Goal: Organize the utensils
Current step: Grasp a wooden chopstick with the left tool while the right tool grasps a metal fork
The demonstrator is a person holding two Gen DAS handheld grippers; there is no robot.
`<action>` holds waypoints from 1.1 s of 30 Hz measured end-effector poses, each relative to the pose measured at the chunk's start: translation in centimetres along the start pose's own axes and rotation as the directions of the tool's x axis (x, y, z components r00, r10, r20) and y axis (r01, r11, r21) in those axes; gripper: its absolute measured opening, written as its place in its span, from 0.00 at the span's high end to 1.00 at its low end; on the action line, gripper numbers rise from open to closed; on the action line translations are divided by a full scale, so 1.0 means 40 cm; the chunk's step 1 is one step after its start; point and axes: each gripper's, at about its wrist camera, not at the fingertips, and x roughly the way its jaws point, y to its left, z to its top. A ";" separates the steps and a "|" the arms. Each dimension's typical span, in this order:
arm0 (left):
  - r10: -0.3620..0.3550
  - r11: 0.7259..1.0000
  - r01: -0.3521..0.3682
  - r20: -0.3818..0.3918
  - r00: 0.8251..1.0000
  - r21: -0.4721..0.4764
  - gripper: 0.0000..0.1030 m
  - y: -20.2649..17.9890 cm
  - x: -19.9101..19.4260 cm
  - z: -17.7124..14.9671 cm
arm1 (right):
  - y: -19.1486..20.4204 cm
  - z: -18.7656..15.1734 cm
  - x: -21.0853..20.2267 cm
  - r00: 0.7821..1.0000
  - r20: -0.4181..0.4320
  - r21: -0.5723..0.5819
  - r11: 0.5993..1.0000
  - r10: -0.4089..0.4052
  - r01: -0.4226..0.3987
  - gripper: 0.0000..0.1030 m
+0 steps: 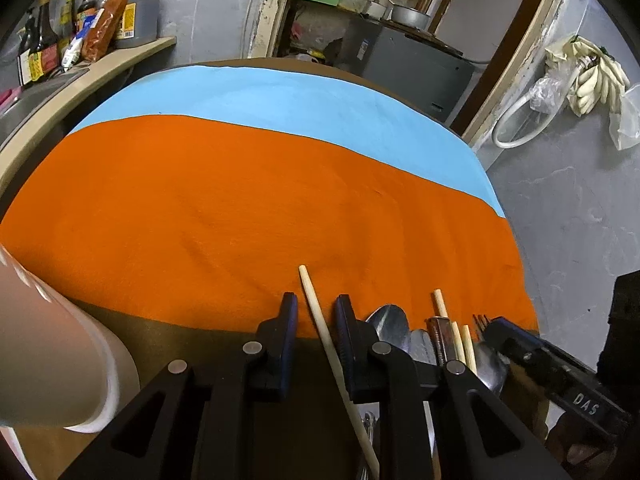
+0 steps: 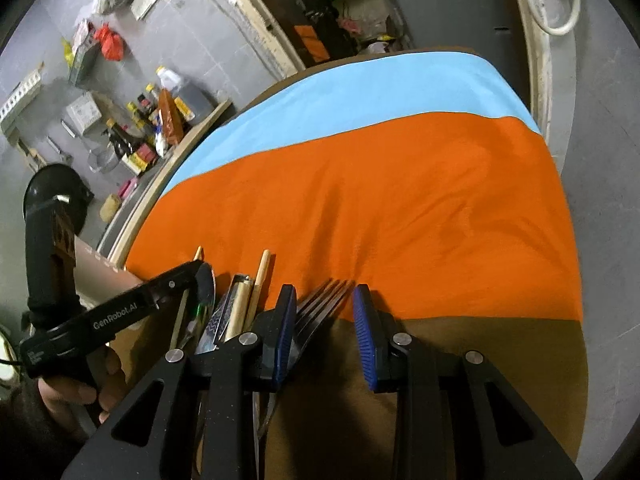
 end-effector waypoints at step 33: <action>-0.095 0.995 0.095 0.020 0.995 -0.015 0.95 0.005 -0.131 -0.005 | 0.022 -0.020 -0.079 0.996 0.011 0.163 0.982 0.090 -0.091 0.95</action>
